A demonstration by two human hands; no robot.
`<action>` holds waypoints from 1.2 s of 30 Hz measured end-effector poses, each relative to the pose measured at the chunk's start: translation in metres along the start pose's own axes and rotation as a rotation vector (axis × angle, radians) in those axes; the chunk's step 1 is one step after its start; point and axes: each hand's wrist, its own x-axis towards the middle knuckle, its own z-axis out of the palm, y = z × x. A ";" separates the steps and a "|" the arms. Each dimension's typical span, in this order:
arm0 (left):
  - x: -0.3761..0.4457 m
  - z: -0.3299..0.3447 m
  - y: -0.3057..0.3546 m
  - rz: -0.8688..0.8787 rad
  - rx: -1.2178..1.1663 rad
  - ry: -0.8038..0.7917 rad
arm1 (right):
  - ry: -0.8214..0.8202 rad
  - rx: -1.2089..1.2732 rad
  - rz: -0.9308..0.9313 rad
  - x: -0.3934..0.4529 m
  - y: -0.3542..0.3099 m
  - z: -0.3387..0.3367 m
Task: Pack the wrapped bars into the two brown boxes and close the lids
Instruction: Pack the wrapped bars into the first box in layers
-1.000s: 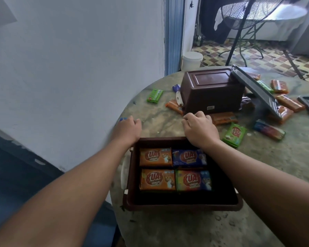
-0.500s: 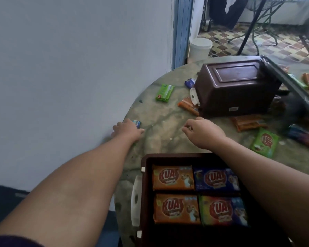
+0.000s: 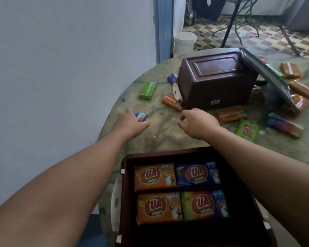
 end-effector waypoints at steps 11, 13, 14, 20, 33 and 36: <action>-0.042 0.014 0.093 0.292 -0.087 -0.082 | -0.122 -0.162 0.474 -0.030 0.119 0.006; -0.044 0.018 0.101 0.311 -0.059 -0.091 | -0.152 -0.097 0.509 -0.031 0.132 0.016; -0.044 0.019 0.104 0.314 -0.042 -0.091 | -0.149 -0.057 0.511 -0.032 0.136 0.020; -0.048 0.016 0.104 0.284 -0.021 -0.102 | 0.013 0.019 0.445 -0.035 0.145 0.025; -0.071 -0.005 0.094 0.349 -0.098 0.053 | 0.265 0.228 0.283 -0.050 0.101 -0.022; -0.085 -0.019 0.091 0.365 -0.111 0.096 | 0.303 0.247 0.180 -0.058 0.077 -0.036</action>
